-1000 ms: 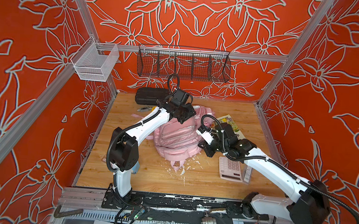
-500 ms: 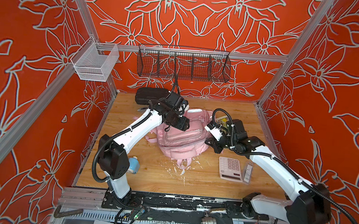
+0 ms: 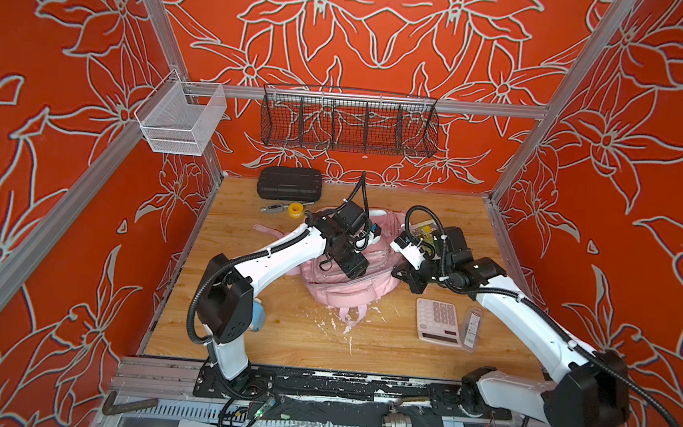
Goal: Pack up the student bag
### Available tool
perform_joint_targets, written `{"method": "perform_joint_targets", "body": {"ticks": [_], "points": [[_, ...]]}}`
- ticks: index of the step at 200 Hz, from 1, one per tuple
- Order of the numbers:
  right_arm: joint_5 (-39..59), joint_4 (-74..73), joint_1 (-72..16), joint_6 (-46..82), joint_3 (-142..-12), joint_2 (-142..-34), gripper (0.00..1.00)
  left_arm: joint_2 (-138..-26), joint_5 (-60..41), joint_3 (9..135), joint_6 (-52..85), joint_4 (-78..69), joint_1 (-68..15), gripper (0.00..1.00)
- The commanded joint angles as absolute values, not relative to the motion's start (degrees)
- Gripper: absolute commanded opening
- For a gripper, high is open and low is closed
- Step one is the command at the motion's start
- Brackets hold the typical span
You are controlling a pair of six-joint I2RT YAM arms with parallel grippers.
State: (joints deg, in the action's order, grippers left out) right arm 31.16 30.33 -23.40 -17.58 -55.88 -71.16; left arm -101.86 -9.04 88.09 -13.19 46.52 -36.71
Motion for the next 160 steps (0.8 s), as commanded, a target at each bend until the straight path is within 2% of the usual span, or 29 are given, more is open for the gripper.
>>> {"method": "perform_joint_targets", "body": {"ticks": [1, 18, 26, 65, 110, 160], "points": [[34.82, 28.18, -23.09, -19.67, -58.62, -70.95, 0.00, -104.20, -6.66, 89.03, -14.33, 45.36, -36.73, 0.68], [34.54, 28.43, -23.11, -20.01, -58.67, -71.26, 0.00, -105.49, -5.14, 89.20, -13.89, 45.07, -37.11, 0.61], [34.09, 28.59, -23.12, -20.05, -58.71, -71.36, 0.00, -105.98, -4.59, 89.30, -13.50, 45.09, -37.09, 0.54], [31.36, 29.44, -22.52, -20.31, -60.02, -71.88, 0.00, -104.27, -5.83, 89.94, -8.59, 46.26, -37.10, 0.00], [24.22, 32.76, -19.26, -22.76, -66.75, -74.84, 0.00, -100.37, -11.87, 91.26, 7.19, 50.12, -37.09, 0.00], [20.62, 40.85, -18.90, -27.72, -75.12, -79.41, 0.00, -99.58, -16.66, 90.62, 22.42, 42.46, -36.44, 0.00]]}}
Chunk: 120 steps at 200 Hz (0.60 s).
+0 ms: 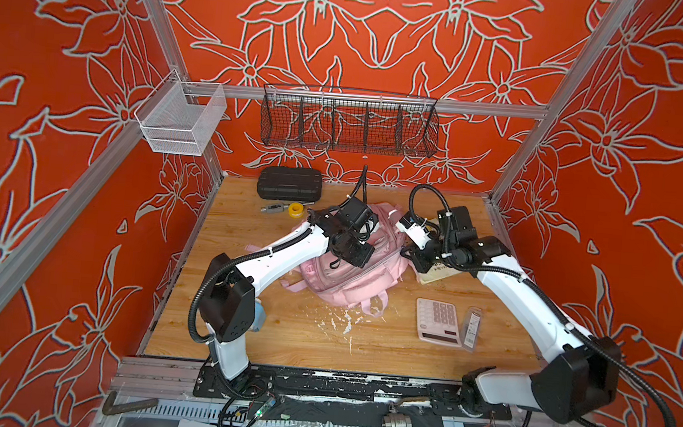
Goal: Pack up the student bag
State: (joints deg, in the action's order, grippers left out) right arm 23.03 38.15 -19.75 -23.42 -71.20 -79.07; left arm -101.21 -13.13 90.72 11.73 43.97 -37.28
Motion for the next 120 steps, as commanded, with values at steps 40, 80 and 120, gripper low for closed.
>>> {"method": "perform_joint_targets", "body": {"ticks": [40, 80, 120], "points": [[23.61, 42.09, -20.87, -26.22, -72.23, -75.68, 0.00, -101.99, -15.02, 92.19, 30.69, 37.08, -34.07, 0.00], [22.09, 42.80, -26.94, -23.15, -68.86, -72.29, 0.00, -104.33, -12.80, 94.88, 34.64, 36.30, -33.76, 0.00], [21.51, 42.67, -32.43, -17.79, -67.43, -71.81, 0.00, -105.17, -9.96, 96.30, 36.58, 35.88, -33.58, 0.00]]}}
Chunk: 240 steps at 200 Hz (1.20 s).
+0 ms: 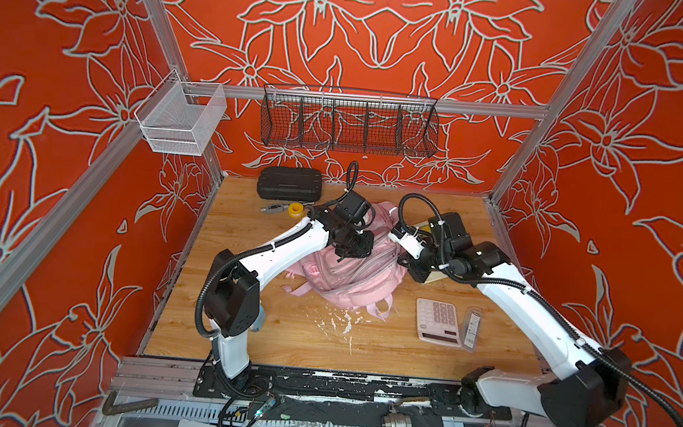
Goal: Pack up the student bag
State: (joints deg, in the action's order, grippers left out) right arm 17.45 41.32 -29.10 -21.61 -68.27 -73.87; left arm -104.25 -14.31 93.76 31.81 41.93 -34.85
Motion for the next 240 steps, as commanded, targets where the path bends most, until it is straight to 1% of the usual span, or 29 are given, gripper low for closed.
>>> {"method": "perform_joint_targets", "body": {"ticks": [1, 29, 43, 68, 98, 133, 165, 184, 217, 240], "points": [[21.48, 42.65, -32.52, -17.64, -67.38, -71.81, 0.00, -105.19, -9.95, 96.31, 36.66, 35.87, -33.58, 0.00], [21.77, 40.69, -33.04, -17.08, -65.35, -71.46, 0.00, -104.32, -9.93, 96.20, 37.24, 36.18, -33.03, 0.00], [20.21, 39.78, -32.97, -18.60, -64.63, -71.53, 0.00, -103.24, -9.88, 95.50, 37.05, 36.45, -32.99, 0.00], [21.36, 36.02, -32.89, -21.71, -61.85, -70.65, 0.00, -100.41, -11.04, 94.58, 36.01, 36.39, -32.96, 0.00], [20.69, 28.40, -32.61, -23.80, -56.09, -66.86, 0.07, -96.11, -12.27, 93.32, 34.15, 35.86, -32.97, 0.00], [20.74, 20.78, -31.70, -25.28, -50.64, -63.38, 0.09, -93.20, -13.90, 93.11, 32.57, 36.10, -33.01, 0.00], [22.81, 16.17, -30.86, -25.92, -47.86, -62.16, 0.11, -91.38, -13.70, 92.71, 31.42, 36.55, -33.01, 0.00], [24.45, 13.12, -30.59, -26.02, -46.31, -61.14, 0.14, -90.34, -13.62, 92.25, 31.45, 36.91, -32.97, 0.00], [26.38, 11.09, -29.26, -25.14, -45.37, -61.42, 0.20, -89.24, -13.23, 91.30, 31.29, 36.93, -32.97, 0.00], [26.62, 10.46, -28.76, -24.97, -45.14, -62.09, 0.21, -89.08, -13.86, 91.28, 30.87, 37.00, -32.98, 0.00]]}}
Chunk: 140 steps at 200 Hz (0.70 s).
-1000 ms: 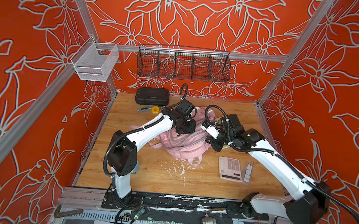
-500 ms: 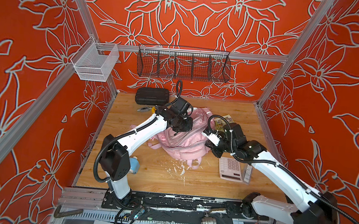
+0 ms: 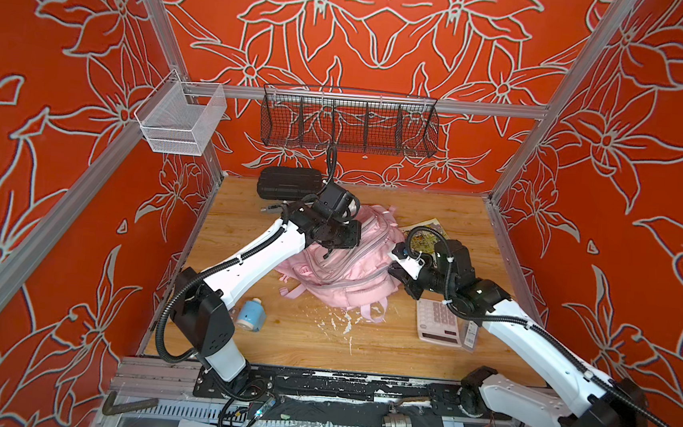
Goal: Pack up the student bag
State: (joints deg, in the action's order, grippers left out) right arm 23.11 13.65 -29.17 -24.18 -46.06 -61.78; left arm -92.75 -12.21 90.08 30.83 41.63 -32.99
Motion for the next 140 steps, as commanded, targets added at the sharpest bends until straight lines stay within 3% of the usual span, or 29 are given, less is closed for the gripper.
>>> {"method": "perform_joint_targets", "body": {"ticks": [1, 140], "points": [[26.62, 10.33, -28.75, -24.92, -45.11, -62.11, 0.21, -89.10, -13.87, 91.30, 30.86, 37.05, -33.01, 0.00], [35.76, 9.52, -23.83, -25.34, -39.24, -59.02, 0.27, -88.05, -12.09, 93.44, 29.00, 38.50, -32.96, 0.00]]}}
